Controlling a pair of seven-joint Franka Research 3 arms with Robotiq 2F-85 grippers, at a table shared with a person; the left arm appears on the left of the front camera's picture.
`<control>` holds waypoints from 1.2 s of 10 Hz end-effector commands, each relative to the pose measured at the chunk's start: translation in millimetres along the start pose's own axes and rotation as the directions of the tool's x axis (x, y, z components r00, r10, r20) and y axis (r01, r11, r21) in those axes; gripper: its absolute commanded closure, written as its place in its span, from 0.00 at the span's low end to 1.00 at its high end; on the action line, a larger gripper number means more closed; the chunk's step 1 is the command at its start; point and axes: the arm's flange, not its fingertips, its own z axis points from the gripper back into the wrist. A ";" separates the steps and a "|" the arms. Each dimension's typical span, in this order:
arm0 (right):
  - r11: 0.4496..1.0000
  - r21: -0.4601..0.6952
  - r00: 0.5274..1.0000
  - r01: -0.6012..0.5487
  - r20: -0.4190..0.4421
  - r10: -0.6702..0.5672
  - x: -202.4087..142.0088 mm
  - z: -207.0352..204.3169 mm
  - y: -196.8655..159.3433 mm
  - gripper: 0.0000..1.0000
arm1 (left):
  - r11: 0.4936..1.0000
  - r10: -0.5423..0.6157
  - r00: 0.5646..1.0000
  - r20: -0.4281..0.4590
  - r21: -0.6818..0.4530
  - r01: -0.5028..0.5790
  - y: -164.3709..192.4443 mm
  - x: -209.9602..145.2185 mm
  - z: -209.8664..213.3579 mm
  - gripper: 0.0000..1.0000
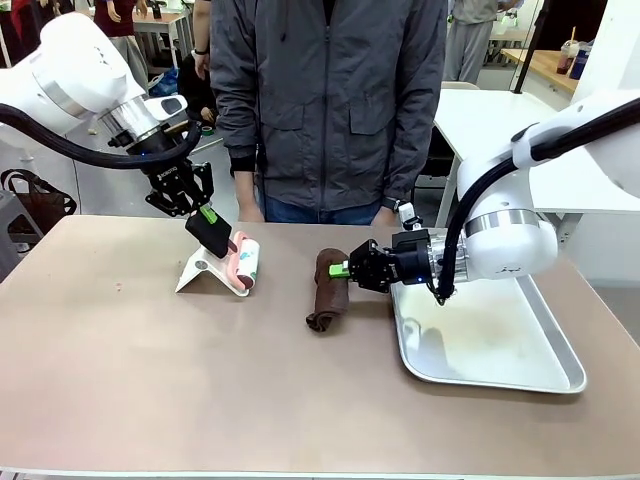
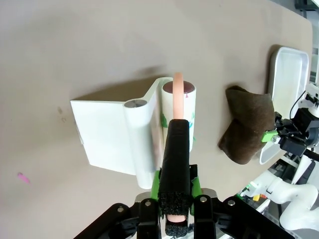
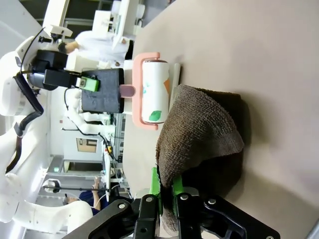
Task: Clean the surface of the table.
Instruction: Return the Lint Roller and towel to their original positions.
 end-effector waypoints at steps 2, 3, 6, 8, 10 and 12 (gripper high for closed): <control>1.000 -0.024 1.000 -0.006 -0.004 0.006 7.3 -4.9 -0.5 0.00 | 0.999 0.022 1.000 -0.022 0.029 -0.022 -2.3 2.6 4.9 0.00; 1.000 -0.023 1.000 -0.005 0.004 0.005 7.8 -3.9 -0.7 0.00 | 0.999 0.026 1.000 -0.012 0.027 -0.025 -0.7 2.3 7.3 0.00; 0.999 -0.032 1.000 -0.023 0.018 0.023 8.6 5.1 8.2 0.00 | 0.998 0.054 0.999 0.009 0.041 -0.054 16.9 -0.2 18.8 0.00; 0.990 -0.098 0.995 -0.100 -0.019 0.099 11.1 9.0 35.4 0.00 | 0.998 0.051 0.998 0.023 0.037 -0.051 34.3 -18.6 26.5 0.00; 0.930 -0.325 0.984 -0.169 -0.117 0.138 19.0 13.8 71.7 0.00 | 0.999 0.032 0.998 0.051 0.012 -0.032 51.8 -42.3 41.8 0.00; 0.846 -0.484 0.972 -0.224 -0.176 0.157 25.6 16.1 102.7 0.00 | 0.999 0.023 0.996 0.091 -0.028 -0.021 67.1 -61.5 57.0 0.00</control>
